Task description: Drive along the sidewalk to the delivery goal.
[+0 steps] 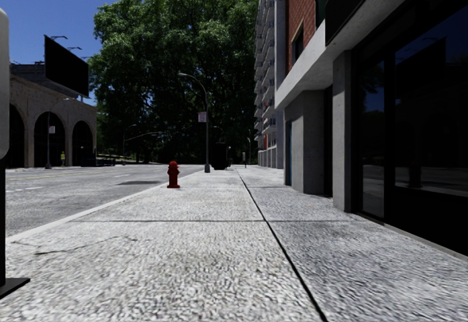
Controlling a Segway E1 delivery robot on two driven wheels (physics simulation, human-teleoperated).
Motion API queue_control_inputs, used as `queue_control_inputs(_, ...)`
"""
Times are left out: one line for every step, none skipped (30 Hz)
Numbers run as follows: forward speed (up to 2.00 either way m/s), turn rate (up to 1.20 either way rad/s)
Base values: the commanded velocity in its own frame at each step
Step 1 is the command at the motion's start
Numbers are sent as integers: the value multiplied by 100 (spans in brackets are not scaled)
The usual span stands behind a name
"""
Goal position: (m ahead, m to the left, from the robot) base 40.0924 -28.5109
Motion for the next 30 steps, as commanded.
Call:
queue_control_inputs(200, 0)
queue_control_inputs(200, 0)
queue_control_inputs(200, 0)
queue_control_inputs(200, 0)
queue_control_inputs(200, 0)
queue_control_inputs(200, 0)
queue_control_inputs(200, 0)
queue_control_inputs(200, 0)
queue_control_inputs(200, 0)
queue_control_inputs(200, 0)
queue_control_inputs(200, 0)
queue_control_inputs(200, 0)
queue_control_inputs(200, 0)
queue_control_inputs(200, 0)
queue_control_inputs(200, 0)
queue_control_inputs(200, 0)
queue_control_inputs(200, 0)
queue_control_inputs(200, 0)
queue_control_inputs(200, 0)
queue_control_inputs(200, 0)
queue_control_inputs(200, 0)
queue_control_inputs(200, 0)
queue_control_inputs(200, 0)
queue_control_inputs(200, 0)
queue_control_inputs(200, 0)
queue_control_inputs(200, -13)
queue_control_inputs(200, -19)
queue_control_inputs(200, -20)
queue_control_inputs(200, -21)
queue_control_inputs(200, -21)
